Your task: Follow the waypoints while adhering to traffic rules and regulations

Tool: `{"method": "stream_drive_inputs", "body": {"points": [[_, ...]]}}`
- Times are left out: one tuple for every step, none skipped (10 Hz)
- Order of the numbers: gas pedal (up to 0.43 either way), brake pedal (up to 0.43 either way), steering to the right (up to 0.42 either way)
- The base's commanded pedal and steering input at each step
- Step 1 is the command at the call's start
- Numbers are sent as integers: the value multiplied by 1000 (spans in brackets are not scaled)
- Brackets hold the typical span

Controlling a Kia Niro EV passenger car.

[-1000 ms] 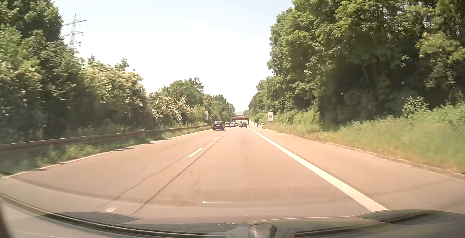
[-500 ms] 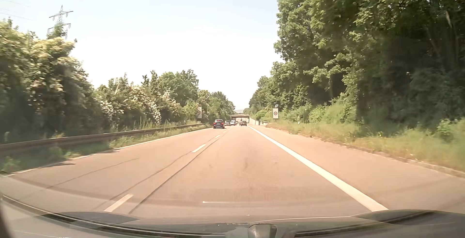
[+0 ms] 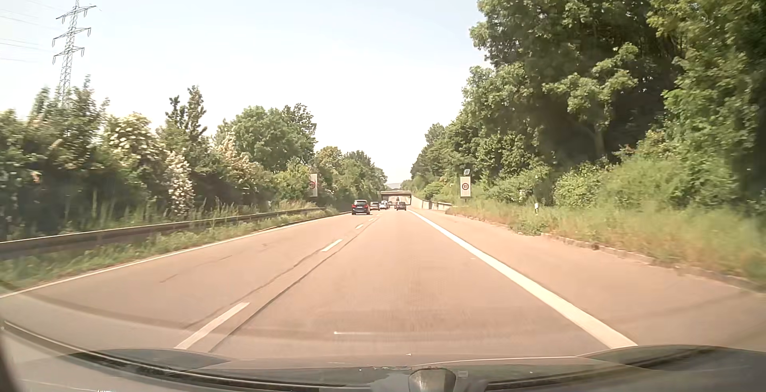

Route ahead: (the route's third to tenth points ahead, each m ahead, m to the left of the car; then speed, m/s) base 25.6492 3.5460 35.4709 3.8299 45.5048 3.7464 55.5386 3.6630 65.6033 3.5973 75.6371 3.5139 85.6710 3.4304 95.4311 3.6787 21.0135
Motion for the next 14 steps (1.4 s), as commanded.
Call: {"method": "stream_drive_inputs", "body": {"points": [[150,0,-1],[150,0,-1],[150,0,-1],[150,0,-1],[150,0,-1],[150,0,-1],[150,0,-1],[150,0,-1],[150,0,-1],[150,0,-1],[150,0,-1],[157,0,-1],[157,0,-1],[157,0,-1]]}}
